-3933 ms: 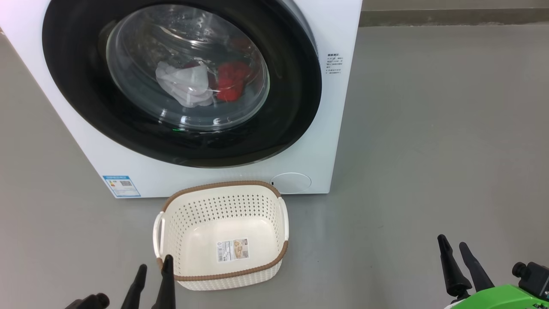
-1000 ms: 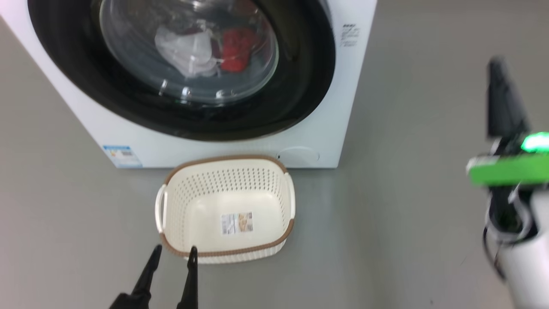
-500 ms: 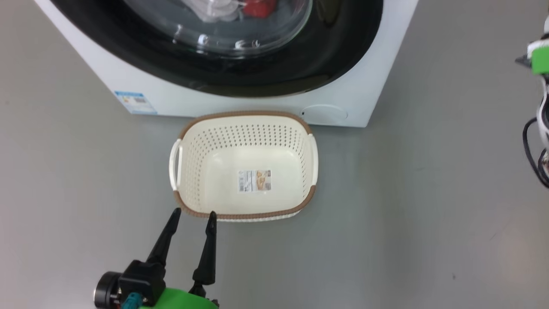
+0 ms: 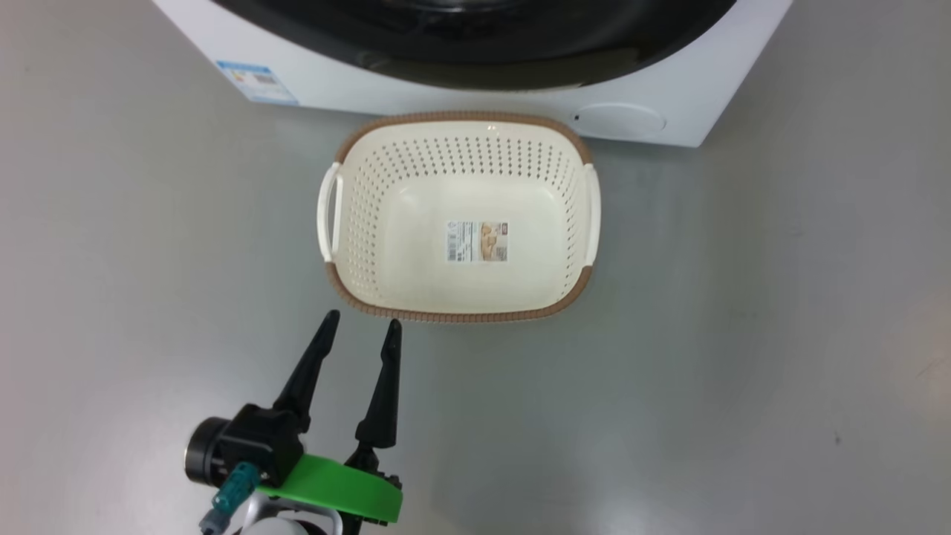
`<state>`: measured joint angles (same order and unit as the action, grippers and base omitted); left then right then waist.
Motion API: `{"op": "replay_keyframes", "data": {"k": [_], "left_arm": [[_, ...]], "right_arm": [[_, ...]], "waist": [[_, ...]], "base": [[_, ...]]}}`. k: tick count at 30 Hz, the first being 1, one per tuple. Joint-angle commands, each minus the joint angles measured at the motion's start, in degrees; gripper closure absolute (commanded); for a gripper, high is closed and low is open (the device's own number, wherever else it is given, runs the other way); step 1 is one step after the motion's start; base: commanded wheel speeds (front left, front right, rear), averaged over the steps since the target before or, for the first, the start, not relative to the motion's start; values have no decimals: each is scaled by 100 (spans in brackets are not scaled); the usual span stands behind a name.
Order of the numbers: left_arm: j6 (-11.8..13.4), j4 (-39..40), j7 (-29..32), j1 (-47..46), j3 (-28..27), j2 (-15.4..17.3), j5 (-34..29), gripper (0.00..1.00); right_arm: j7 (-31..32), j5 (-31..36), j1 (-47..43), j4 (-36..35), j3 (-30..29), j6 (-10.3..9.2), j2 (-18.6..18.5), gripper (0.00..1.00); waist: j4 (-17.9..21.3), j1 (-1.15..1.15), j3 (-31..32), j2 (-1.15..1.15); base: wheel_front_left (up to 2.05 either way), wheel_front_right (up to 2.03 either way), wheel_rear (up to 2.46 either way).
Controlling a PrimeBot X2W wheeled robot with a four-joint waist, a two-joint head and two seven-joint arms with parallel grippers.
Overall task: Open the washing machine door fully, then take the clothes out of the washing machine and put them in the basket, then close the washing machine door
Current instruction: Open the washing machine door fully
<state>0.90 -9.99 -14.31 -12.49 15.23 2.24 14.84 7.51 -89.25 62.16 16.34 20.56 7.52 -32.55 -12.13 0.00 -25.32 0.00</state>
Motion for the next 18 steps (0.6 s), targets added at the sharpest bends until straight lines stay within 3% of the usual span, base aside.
{"op": "replay_keyframes", "data": {"k": [1, 10, 18], "left_arm": [[-41, 90, -69, -100, -133, 64, 50, 0], [-33, 108, -69, -246, 6, 64, 188, 0], [-10, 153, -69, -396, 61, 64, 274, 0]], "right_arm": [[344, -162, 109, -2, 63, -3, -102, 100], [1902, -1025, 820, 646, -56, -3, -2, 100], [2463, -1054, 1322, 1053, -78, -3, 188, 100]], "waist": [[-180, 0, -283, 0], [-253, 0, -614, 0], [-304, 0, -854, 0]], "base": [[0, 0, 0], [0, 0, 0], [0, 0, 0]]}}
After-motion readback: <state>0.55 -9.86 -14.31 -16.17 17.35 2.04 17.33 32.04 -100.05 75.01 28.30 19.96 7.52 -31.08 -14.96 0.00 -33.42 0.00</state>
